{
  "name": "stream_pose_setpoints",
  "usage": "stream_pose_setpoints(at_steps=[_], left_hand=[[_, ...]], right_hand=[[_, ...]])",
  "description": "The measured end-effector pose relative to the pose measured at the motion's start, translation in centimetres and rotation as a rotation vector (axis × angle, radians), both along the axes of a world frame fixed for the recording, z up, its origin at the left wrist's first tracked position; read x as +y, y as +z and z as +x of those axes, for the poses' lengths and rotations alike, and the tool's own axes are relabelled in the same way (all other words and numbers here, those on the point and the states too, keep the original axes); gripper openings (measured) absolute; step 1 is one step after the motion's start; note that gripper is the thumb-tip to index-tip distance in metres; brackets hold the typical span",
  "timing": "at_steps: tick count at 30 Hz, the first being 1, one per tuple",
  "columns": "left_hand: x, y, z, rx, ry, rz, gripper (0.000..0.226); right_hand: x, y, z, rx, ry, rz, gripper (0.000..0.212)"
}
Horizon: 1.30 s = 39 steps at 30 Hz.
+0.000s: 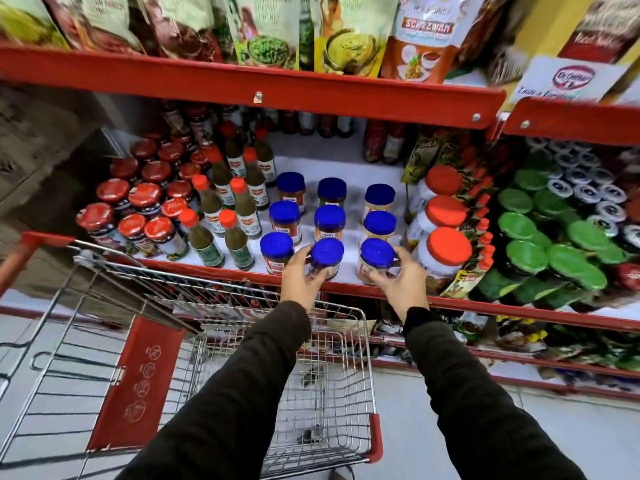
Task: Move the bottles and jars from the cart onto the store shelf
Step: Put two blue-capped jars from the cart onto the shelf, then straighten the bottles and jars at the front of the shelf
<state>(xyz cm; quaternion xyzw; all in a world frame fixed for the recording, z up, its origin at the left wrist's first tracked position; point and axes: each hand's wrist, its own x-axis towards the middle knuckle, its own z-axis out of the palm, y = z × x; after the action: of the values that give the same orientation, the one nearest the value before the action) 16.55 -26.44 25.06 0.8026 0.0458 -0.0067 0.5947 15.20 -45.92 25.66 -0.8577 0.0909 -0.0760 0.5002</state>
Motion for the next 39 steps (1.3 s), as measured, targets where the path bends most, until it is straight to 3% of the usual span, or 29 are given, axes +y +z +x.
stream_pose_setpoints(at_steps=[6, 13, 18, 23, 27, 32, 36, 39], left_hand=[[0.1, -0.1, 0.6, 0.02, 0.013, 0.03, 0.06], [1.0, 0.3, -1.2, 0.015, -0.033, 0.008, 0.066], [3.8, 1.2, -3.6, -0.206, -0.055, 0.042, 0.053], [8.9, 2.5, -4.0, -0.423, -0.007, 0.175, 0.049], [13.6, 3.5, -2.9, -0.554, 0.115, 0.229, 0.049], [19.0, 4.1, -0.4, -0.346, 0.219, 0.135, 0.063], [22.5, 4.4, 2.7, -0.113, 0.095, 0.15, 0.073], [24.0, 4.6, 4.4, -0.061, -0.023, 0.19, 0.063]], right_hand=[[0.0, -0.5, 0.0, 0.057, -0.013, -0.006, 0.065], [1.7, 0.7, -2.1, -0.026, -0.023, -0.285, 0.076], [5.8, 1.8, -3.0, -0.156, -0.032, -0.505, 0.066], [11.9, 3.0, -2.0, -0.213, 0.034, -0.425, 0.064], [17.1, 4.2, -0.5, -0.225, 0.109, -0.247, 0.066], [22.5, 5.4, 2.4, -0.091, 0.142, -0.129, 0.065], [25.4, 5.7, 5.0, 0.013, 0.074, -0.154, 0.058], [26.5, 5.4, 6.3, 0.041, 0.042, -0.214, 0.044]])
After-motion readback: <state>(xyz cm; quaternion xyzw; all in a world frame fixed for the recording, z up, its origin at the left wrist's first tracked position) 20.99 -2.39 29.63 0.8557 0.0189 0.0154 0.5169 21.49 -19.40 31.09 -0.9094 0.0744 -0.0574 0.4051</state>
